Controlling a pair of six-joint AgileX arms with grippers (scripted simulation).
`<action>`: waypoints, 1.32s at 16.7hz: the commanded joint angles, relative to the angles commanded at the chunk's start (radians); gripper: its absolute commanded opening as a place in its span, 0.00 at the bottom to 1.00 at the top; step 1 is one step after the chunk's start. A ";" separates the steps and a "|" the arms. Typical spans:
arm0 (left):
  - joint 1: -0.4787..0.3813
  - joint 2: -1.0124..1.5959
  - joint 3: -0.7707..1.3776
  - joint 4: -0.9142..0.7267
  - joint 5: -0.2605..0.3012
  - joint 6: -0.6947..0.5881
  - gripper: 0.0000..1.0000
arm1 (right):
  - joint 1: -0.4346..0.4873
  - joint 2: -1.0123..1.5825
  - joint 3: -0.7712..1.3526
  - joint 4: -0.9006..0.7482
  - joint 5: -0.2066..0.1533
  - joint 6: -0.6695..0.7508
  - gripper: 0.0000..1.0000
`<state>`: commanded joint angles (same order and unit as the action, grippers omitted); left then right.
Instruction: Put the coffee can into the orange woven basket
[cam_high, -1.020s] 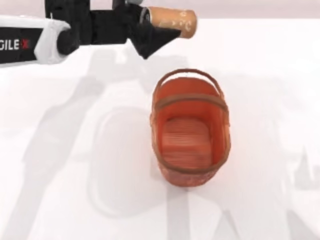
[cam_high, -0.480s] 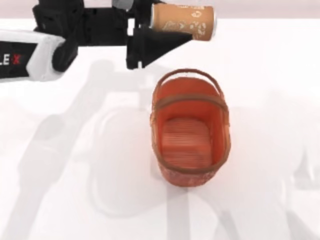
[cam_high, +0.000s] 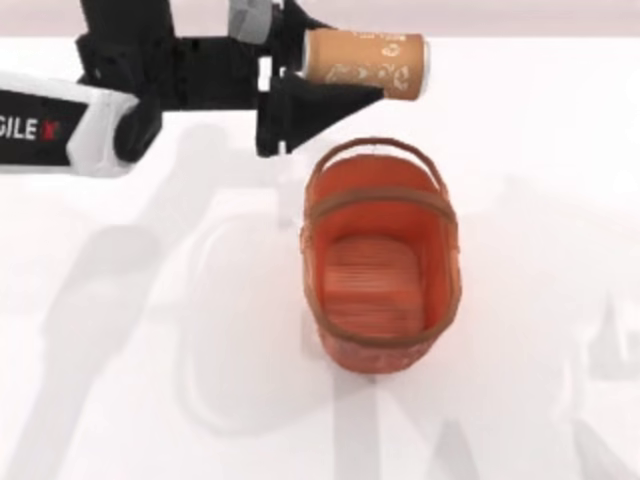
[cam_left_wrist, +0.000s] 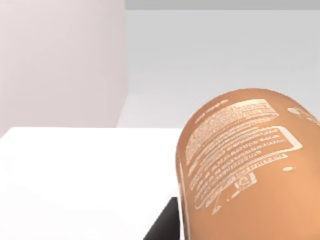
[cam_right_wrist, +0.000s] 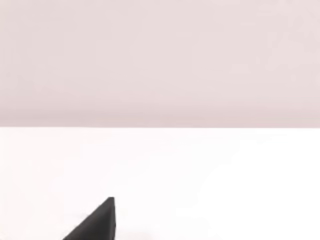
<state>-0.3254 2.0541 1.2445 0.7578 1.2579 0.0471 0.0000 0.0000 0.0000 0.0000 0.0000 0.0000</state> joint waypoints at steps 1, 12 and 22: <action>0.003 0.028 -0.012 0.044 0.000 0.000 0.00 | 0.000 0.000 0.000 0.000 0.000 0.000 1.00; 0.015 0.176 -0.086 0.275 0.001 -0.005 0.08 | 0.000 0.000 0.000 0.000 0.000 0.000 1.00; 0.015 0.176 -0.086 0.275 0.001 -0.005 0.83 | 0.000 0.000 0.000 0.000 0.000 0.000 1.00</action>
<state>-0.3099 2.2302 1.1581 1.0326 1.2589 0.0418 0.0000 0.0000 0.0000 0.0000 0.0000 0.0000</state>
